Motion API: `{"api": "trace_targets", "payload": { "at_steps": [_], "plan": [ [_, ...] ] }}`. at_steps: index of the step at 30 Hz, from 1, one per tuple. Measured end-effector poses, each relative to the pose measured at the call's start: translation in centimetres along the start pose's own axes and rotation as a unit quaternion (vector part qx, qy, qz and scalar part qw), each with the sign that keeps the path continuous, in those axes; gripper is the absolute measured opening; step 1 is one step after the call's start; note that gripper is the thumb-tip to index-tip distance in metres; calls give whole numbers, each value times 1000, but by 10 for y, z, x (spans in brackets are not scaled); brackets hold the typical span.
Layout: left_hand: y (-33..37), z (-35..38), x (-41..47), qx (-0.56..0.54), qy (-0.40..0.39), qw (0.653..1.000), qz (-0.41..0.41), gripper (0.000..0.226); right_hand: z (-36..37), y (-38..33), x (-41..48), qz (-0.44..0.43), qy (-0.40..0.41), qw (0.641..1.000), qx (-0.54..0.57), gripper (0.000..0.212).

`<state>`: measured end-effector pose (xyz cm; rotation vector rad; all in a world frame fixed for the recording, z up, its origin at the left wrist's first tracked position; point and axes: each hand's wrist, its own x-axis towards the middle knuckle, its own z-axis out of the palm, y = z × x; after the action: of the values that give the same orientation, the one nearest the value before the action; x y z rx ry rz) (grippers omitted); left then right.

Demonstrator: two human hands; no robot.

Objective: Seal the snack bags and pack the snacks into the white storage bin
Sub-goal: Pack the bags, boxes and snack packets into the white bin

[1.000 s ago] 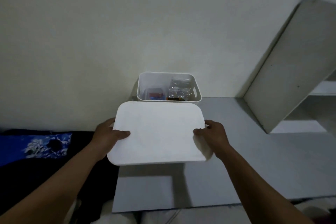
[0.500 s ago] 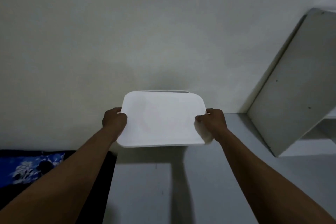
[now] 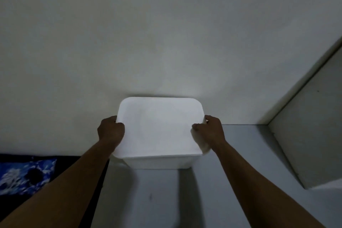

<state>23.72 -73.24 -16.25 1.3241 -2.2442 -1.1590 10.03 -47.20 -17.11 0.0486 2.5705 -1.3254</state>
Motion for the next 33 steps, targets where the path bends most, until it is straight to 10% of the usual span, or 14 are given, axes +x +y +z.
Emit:
{"api": "trace_targets", "payload": {
  "at_steps": [33],
  "plan": [
    [-20,33,-7,352,-75,924,130,74,21,0,-13,-108,-112,950,-272,87]
  ]
}}
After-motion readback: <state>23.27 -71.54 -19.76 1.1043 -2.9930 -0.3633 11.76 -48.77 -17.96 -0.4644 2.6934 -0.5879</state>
